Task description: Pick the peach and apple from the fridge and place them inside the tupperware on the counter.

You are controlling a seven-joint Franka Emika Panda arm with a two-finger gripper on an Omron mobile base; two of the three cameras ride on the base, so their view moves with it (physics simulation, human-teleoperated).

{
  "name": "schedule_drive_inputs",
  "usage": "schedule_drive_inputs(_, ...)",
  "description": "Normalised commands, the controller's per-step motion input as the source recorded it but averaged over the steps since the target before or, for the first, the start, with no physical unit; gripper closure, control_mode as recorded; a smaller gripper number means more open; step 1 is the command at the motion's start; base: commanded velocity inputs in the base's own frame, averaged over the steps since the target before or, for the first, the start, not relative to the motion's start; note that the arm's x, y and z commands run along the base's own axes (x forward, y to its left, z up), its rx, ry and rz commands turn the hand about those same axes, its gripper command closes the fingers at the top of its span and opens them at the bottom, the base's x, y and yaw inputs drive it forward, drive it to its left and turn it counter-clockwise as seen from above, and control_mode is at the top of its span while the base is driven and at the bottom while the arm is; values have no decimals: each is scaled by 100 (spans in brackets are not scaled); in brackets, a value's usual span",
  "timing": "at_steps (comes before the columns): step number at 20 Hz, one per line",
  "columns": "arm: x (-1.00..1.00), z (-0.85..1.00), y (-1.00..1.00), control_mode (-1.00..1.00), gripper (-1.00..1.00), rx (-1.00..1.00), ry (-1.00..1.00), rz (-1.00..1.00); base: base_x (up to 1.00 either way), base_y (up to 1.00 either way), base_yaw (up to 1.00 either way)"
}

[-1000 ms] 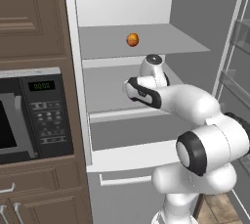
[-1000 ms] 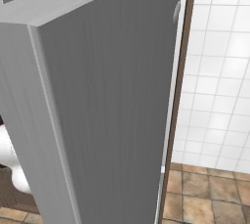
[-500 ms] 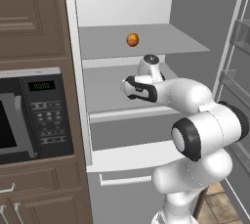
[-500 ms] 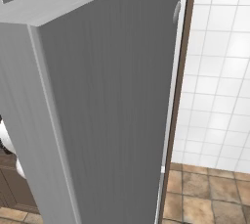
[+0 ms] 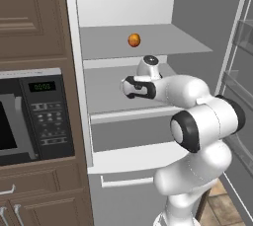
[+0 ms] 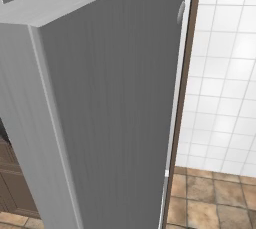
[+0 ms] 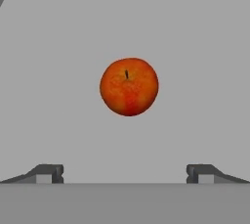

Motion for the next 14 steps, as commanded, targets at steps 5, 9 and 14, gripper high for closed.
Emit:
schedule_drive_inputs(5,15,-11,0,-100,-100,8,0,0,0,0,0)
schedule_drive_inputs(9,18,-8,0,-100,-100,5,0,0,0,0,0)
schedule_drive_inputs(14,16,-7,0,-100,-100,5,0,0,0,0,0)
